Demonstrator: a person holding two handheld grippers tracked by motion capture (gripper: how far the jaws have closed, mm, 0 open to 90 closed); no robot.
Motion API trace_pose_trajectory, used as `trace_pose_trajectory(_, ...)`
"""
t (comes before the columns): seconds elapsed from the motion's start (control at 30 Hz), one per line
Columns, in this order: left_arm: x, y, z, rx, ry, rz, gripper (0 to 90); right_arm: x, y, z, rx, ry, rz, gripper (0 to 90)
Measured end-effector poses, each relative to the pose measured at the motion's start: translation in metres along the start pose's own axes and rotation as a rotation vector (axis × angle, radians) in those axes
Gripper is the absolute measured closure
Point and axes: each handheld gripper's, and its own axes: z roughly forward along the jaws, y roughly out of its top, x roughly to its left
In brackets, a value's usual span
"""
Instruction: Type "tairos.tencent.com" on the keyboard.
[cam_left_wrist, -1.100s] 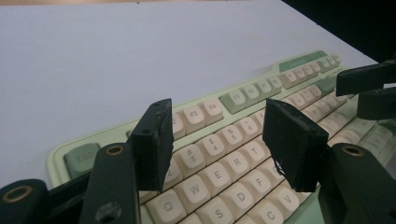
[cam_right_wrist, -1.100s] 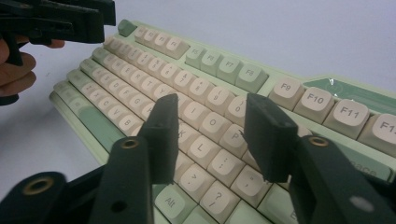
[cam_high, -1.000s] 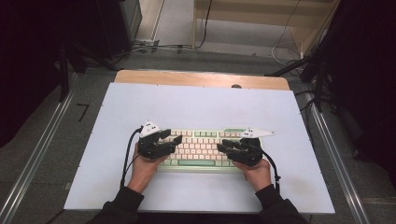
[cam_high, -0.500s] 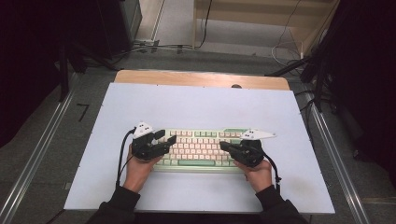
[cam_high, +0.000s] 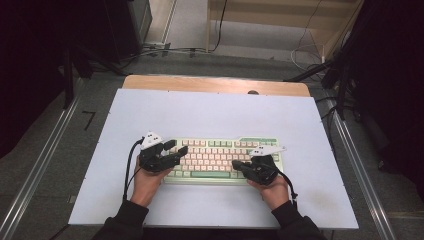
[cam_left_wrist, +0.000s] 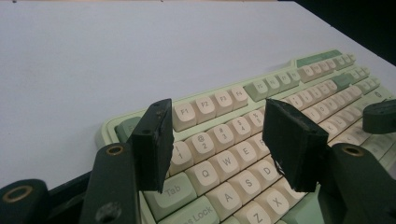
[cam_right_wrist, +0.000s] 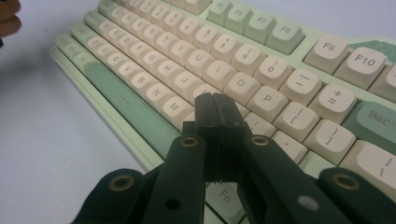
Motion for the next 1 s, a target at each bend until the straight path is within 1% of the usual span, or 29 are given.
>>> trace_pose_trajectory(0.13, -0.0001, -0.0004, -0.0004, 0.003, 0.0, 0.001, 43.8, 0.0012, -0.0005, 0.0021, 0.013, -0.003, -0.012, 87.6)
trace_pose_trajectory(0.27, -0.0002, -0.0005, -0.0003, 0.001, 0.0, 0.002, 43.7, 0.0011, -0.0013, 0.0036, 0.024, -0.005, -0.014, 87.6)
trace_pose_trajectory(1.0, -0.0005, -0.0007, 0.0001, 0.005, -0.002, 0.0, 43.7, 0.0003, -0.0015, 0.0035, 0.025, -0.002, -0.011, 87.6)
